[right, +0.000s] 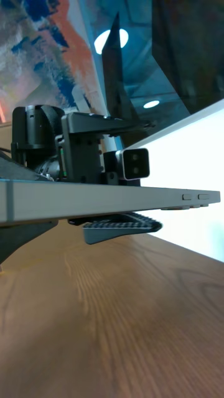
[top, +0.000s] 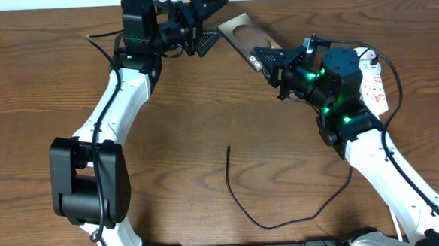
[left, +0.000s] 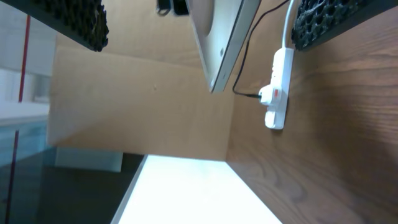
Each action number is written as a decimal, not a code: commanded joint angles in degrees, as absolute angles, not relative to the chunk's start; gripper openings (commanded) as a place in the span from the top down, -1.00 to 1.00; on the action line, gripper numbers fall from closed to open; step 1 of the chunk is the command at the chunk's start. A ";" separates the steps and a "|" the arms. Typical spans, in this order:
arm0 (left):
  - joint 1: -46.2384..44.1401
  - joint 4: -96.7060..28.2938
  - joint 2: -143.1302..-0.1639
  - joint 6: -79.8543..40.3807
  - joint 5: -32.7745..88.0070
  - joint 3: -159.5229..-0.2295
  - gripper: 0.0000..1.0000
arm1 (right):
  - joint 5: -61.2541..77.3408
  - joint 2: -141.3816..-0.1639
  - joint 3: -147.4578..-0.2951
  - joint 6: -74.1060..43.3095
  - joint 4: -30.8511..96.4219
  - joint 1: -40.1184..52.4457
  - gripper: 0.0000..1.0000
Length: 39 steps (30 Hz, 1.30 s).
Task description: Plug charger to phone and switch on socket
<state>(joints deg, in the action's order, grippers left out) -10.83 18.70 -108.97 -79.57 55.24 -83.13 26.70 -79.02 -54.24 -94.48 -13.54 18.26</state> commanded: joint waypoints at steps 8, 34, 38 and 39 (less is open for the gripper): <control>-14.26 19.18 -107.57 -83.53 47.94 -84.36 -0.87 | 21.30 -78.35 -55.48 -100.68 -16.75 22.22 0.98; -15.73 18.98 -107.57 -87.35 47.94 -84.36 0.86 | 20.05 -78.35 -55.48 -100.68 -16.95 23.83 0.98; -15.73 18.98 -107.57 -87.35 47.92 -84.36 0.85 | 20.05 -78.35 -55.48 -100.66 -16.95 23.90 0.98; -15.73 18.98 -107.57 -87.35 47.92 -84.36 0.86 | 20.05 -78.35 -55.48 -100.68 -16.93 23.90 0.98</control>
<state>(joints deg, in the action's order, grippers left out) -15.49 18.28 -108.97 -88.12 47.66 -83.13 19.68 -79.00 -54.26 -100.71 -16.71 23.14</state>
